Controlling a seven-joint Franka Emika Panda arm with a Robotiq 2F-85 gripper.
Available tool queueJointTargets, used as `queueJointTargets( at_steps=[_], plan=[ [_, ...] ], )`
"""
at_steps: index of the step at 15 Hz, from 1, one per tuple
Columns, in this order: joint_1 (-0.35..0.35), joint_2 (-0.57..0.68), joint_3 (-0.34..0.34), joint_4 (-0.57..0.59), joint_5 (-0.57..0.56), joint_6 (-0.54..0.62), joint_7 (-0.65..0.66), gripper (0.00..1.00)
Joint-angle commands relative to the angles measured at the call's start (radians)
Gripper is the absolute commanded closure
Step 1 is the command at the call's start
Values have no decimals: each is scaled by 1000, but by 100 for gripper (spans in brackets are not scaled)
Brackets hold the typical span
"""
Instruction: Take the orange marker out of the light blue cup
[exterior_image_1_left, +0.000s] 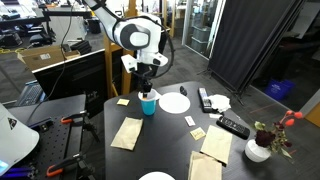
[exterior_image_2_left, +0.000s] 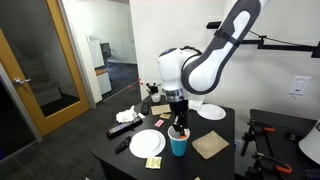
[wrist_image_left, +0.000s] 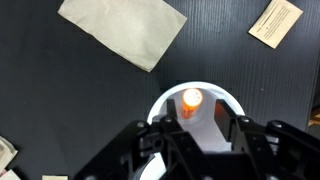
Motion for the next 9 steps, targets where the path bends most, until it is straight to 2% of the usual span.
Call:
queueJointTargets(
  at_steps=[1,9],
  plan=[
    [14,17,-16,31,13,-25,-25,55],
    [15,44,-19,51,14,-25,-24,58]
  ],
)
